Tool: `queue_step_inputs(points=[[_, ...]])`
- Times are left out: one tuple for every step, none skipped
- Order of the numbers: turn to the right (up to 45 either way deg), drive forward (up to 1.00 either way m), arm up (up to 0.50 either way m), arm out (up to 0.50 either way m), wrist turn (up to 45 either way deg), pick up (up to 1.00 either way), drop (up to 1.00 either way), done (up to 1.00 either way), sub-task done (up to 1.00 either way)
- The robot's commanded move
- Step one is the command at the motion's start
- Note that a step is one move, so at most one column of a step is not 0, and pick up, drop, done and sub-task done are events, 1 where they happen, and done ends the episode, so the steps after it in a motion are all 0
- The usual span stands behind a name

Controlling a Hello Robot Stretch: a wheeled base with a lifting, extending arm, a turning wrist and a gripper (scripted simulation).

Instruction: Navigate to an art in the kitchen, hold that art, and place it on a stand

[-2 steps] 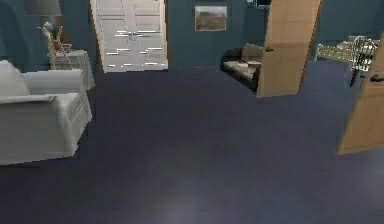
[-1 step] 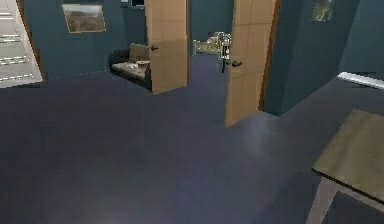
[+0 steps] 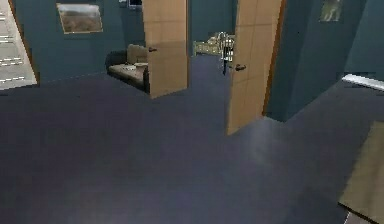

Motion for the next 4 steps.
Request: queue_step_inputs(points=[[3.0,0.0,0.0,0.0,0.0,0.0,0.0,0.0,0.0],[0.0,0.8,0.0,0.0,0.0,0.0,0.0,0.0,0.0],[42.0,0.0,0.0,0.0,0.0,0.0,0.0,0.0,0.0],[0.0,1.0,0.0,0.0,0.0,0.0,0.0,0.0,0.0]])
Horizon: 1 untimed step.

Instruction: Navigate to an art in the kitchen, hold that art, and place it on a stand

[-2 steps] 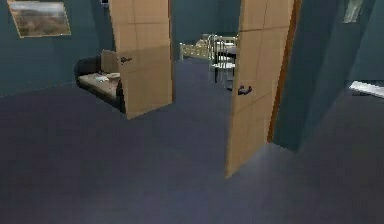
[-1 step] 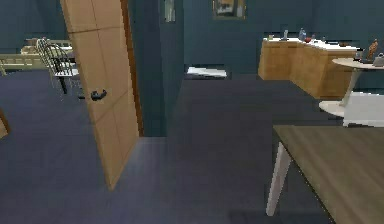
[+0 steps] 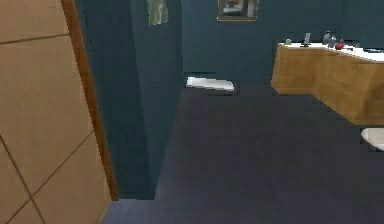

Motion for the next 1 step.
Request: queue_step_inputs(points=[[3.0,0.0,0.0,0.0,0.0,0.0,0.0,0.0,0.0]])
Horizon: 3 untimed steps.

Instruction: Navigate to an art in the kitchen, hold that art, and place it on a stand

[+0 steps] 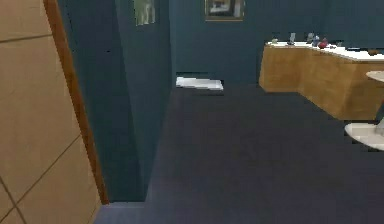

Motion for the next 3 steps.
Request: queue_step_inputs(points=[[0.0,0.5,0.0,0.0,0.0,0.0,0.0,0.0,0.0],[45.0,0.0,0.0,0.0,0.0,0.0,0.0,0.0,0.0],[18.0,0.0,0.0,0.0,0.0,0.0,0.0,0.0,0.0]])
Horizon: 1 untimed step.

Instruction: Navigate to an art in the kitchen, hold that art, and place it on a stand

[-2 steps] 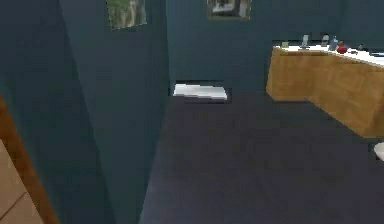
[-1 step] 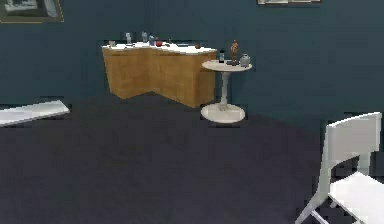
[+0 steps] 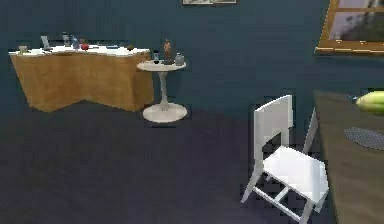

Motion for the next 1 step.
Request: queue_step_inputs(points=[[0.0,1.0,0.0,0.0,0.0,0.0,0.0,0.0,0.0]])
